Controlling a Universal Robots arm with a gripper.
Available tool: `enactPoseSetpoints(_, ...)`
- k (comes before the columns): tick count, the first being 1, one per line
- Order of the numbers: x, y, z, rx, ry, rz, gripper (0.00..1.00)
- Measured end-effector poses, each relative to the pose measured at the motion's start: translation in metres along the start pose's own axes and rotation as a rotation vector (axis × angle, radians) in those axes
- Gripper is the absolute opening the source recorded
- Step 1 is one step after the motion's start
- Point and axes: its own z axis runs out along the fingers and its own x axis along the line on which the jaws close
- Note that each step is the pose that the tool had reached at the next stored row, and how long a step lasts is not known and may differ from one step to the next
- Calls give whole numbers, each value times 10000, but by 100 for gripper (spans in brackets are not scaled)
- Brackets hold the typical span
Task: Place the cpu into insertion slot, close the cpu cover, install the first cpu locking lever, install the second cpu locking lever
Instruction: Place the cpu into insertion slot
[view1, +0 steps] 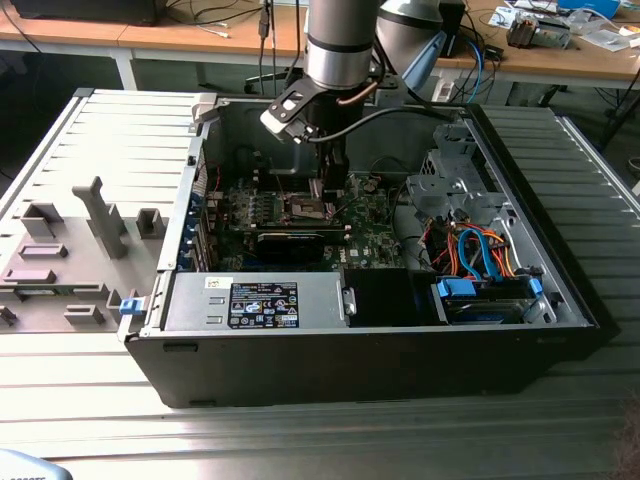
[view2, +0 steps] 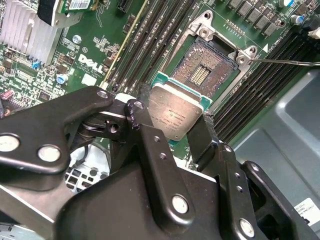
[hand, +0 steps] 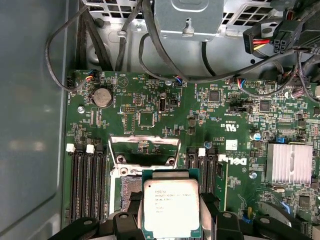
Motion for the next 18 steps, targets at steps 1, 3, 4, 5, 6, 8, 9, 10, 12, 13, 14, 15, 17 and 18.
enactPoseSetpoints(1,0,-2,1,0,0,0,54)
enactPoseSetpoints(3,1,-13,5,0,0,0,54)
enactPoseSetpoints(4,1,-18,7,0,0,-1,54)
enactPoseSetpoints(5,1,-21,8,0,0,-1,54)
enactPoseSetpoints(6,2,-23,9,1,0,0,54)
enactPoseSetpoints(8,2,-30,12,1,0,-1,54)
enactPoseSetpoints(9,2,-32,12,0,0,0,54)
enactPoseSetpoints(10,2,-35,14,0,0,-1,54)
enactPoseSetpoints(12,3,-40,15,0,0,0,54)
enactPoseSetpoints(13,3,-42,16,0,0,0,54)
enactPoseSetpoints(14,3,-45,17,0,0,0,54)
enactPoseSetpoints(15,3,-47,17,1,0,0,54)
enactPoseSetpoints(17,4,-52,19,0,1,0,54)
enactPoseSetpoints(18,4,-56,20,0,0,0,54)
